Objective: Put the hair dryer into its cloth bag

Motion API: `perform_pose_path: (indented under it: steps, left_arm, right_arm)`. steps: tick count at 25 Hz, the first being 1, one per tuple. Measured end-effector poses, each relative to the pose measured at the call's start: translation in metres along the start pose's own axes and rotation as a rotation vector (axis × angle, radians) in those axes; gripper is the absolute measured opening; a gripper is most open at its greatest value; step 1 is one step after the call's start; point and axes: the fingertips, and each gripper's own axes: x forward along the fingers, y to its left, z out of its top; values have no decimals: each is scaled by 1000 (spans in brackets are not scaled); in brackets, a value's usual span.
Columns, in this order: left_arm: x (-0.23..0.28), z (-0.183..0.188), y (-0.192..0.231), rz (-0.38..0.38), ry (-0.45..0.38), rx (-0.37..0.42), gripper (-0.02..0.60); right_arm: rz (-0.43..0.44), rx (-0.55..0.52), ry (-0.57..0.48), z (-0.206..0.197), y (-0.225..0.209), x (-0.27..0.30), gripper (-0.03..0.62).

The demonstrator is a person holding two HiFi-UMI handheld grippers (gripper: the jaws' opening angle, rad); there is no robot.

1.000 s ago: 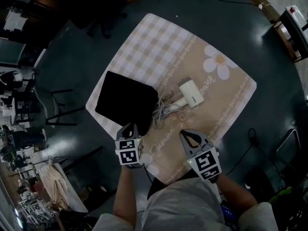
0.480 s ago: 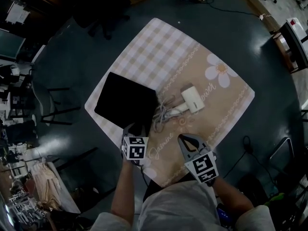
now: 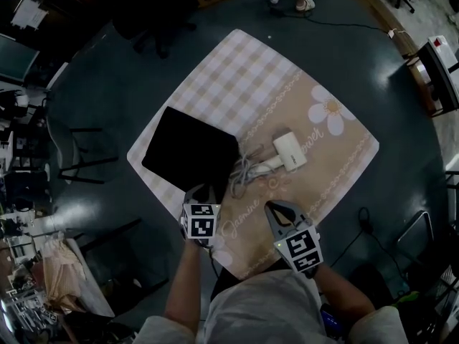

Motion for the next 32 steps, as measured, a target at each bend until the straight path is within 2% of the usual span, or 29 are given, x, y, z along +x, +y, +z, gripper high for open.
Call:
perform_pose_path:
  steps: [2,4,7,9,11,13,14,15,16,18,20,23,26,27,30,32]
  left_arm:
    - [-9,4,2,-12,-25,-48,17]
    - [-23,14,12,21,-62,-80,15]
    - [-47,35,30,75,-132,-84,15]
    - [-60,48,36,83,-168,-83,15]
    - [-69,57,38,87,-191,-76,15]
    - [-73,61,39,93,-205,-73,15]
    - [-73,62,39,95,-210,-75,15]
    - [-72,62,39,96,-213,-78,15]
    - [-72,63,39,95,-216,-82,15]
    - [-72,64,39,92,-219,-80,15]
    - [-74,66,40,94,-223,-65,15]
    - [-76,69,40,83,-234,-48,15]
    - [-74,70,34,57,-242,-40,15]
    - [-72,68,32,49,-241,-41,15]
    - [-72,66,28,34,-242,-53,15]
    - [-73,64,29,32,-241,-62,15]
  right_arm:
    - [-6,11,4,0,-1,2,15]
    - [-13,3,8,1,-1,4,15]
    - [-15,-11,16,1,-2,8,15]
    - [-7,65,27,-2,-5,12,15]
    - [-8,236,34,-7,-12,18,17]
    - [-1,502,24,-12,-20,30,22]
    - [2,645,13,-13,-24,38,71]
    - [-2,774,1,-13,-27,45,145]
    - [-18,881,-11,-13,-30,52,173]
    - [-79,1031,-27,-13,-38,62,181]
    - [-149,1131,-34,-14,-46,70,195]
    - [-242,1219,-33,-13,-60,83,224]
    - [-329,1263,6,-21,-74,98,224]
    - [-348,1274,15,-23,-78,103,247]
    - [-384,1289,24,-23,-83,112,247]
    - [-368,1288,19,-21,-83,113,238]
